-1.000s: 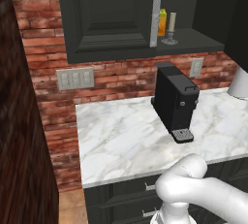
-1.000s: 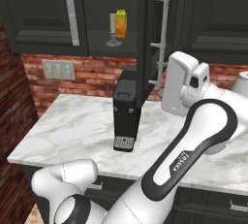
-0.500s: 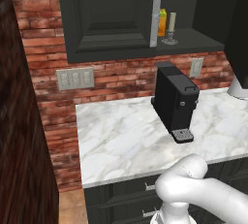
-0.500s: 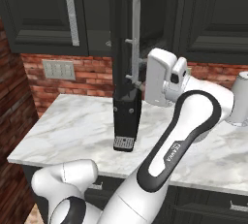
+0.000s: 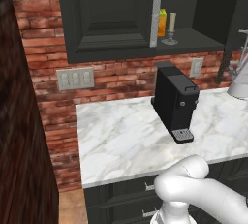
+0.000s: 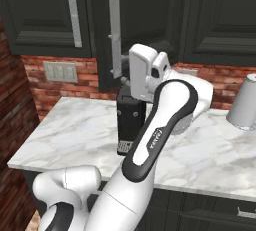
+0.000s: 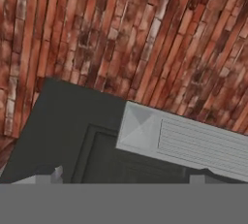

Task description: Pick the candle and candle from the dining table and place them in the open cabinet. Close the cabinet after placing the objects.

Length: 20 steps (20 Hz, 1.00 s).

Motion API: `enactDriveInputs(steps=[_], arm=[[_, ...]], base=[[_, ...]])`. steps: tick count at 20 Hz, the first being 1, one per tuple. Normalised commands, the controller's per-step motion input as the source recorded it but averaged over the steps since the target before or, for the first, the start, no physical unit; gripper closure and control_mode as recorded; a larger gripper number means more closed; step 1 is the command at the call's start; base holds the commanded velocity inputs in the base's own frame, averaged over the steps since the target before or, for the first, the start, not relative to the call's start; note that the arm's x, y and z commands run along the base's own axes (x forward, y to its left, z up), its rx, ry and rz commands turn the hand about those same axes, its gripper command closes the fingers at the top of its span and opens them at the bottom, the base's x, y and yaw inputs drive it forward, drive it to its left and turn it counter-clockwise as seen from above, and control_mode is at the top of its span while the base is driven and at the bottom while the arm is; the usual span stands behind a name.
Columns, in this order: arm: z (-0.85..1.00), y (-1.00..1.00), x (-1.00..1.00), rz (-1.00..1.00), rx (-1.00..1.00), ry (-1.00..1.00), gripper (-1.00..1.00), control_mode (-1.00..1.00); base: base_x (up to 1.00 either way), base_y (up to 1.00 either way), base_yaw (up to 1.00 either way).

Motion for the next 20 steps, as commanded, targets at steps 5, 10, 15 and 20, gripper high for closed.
enactDriveInputs(steps=[5, 10, 15, 20], arm=[[0.12, 0.90, -0.09, -0.02, 0.00, 0.00, -1.00, -1.00], [0.06, 0.65, 0.00, -0.19, 0.00, 0.00, -1.00, -1.00], [0.00, 0.59, 0.00, -0.27, 0.00, 0.00, -1.00, -1.00], [0.01, 0.51, 0.06, -0.23, 0.00, 0.00, -1.00, -1.00]], base=[[0.00, 0.00, 0.00], [0.00, 0.00, 0.00], [0.00, 0.00, 0.00], [0.00, 0.00, 0.00]])
